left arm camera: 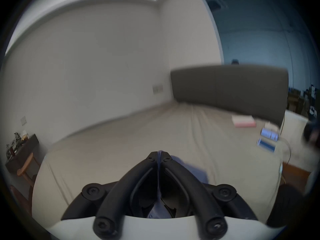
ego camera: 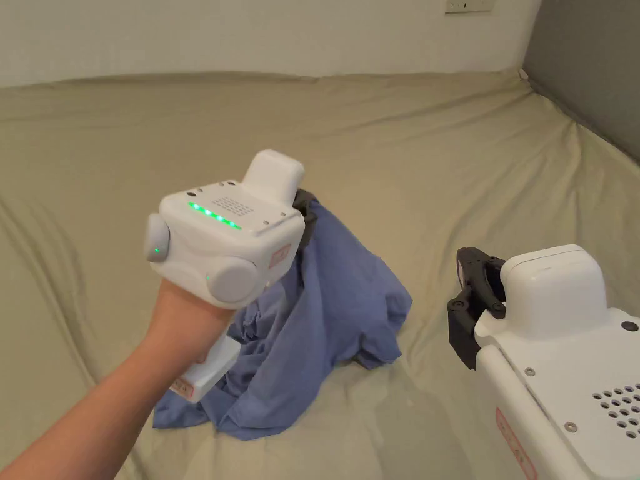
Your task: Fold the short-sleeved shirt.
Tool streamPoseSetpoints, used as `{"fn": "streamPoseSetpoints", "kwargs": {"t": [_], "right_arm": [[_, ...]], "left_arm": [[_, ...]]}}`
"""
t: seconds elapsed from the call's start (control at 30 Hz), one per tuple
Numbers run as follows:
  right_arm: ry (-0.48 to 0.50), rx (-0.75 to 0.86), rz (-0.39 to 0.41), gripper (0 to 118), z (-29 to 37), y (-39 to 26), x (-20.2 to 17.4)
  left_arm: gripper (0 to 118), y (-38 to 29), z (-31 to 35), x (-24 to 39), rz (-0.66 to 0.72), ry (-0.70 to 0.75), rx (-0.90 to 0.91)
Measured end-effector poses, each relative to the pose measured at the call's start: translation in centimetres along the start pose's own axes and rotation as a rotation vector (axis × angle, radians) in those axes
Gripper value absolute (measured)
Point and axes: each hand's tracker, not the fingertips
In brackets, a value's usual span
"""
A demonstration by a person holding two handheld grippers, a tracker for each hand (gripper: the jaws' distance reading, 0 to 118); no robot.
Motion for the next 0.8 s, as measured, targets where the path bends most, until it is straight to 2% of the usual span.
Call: {"fn": "streamPoseSetpoints", "kwargs": {"t": [0.1, 0.2, 0.3, 0.33, 0.4, 0.43, 0.47, 0.5, 0.53, 0.57, 0.8], "right_arm": [[-0.005, -0.038, 0.000, 0, -1.0, -1.1, 0.5], [-0.003, -0.073, 0.001, 0, -1.8, -2.0, 0.8], [0.003, -0.098, -0.002, 0, -2.5, -2.6, 0.9], [0.007, -0.102, -0.001, 0, -2.7, -2.7, 0.8], [0.016, -0.108, 0.008, 0, -3.0, -2.6, 0.5], [0.021, -0.109, 0.011, 0, -3.0, -2.4, 0.3], [0.027, -0.106, 0.012, 0, -3.0, -2.2, 0.2], [0.032, -0.101, 0.010, 0, -2.9, -1.9, 0.0], [0.037, -0.092, 0.010, 0, -2.8, -1.5, -0.1], [0.040, -0.082, 0.011, 0, -2.5, -1.2, -0.3], [0.066, 0.034, 0.047, 0, -0.7, 2.6, -2.3]], "left_arm": [[0, -6.6, -4.8, 0.9, 0.127, -0.014, -0.259], [0, -13.2, -7.1, 0.9, 0.234, 0.048, -0.429], [0, -16.5, -6.5, 1.1, 0.286, 0.048, -0.448], [0, -16.7, -5.9, 0.8, 0.312, 0.043, -0.366], [3, -15.6, -5.1, 0.0, 0.356, 0.019, -0.397], [13, -15.1, -4.6, -0.5, 0.387, 0.002, -0.408], [33, -14.7, -3.7, -1.0, 0.400, 0.003, -0.397], [63, -14.2, -2.4, -1.5, 0.416, 0.009, -0.354], [98, -13.4, -0.7, -1.6, 0.417, 0.024, -0.302], [110, -12.7, 1.2, -2.0, 0.411, 0.029, -0.229], [111, -6.1, 15.6, -3.7, 0.402, 0.213, 0.130]]}}
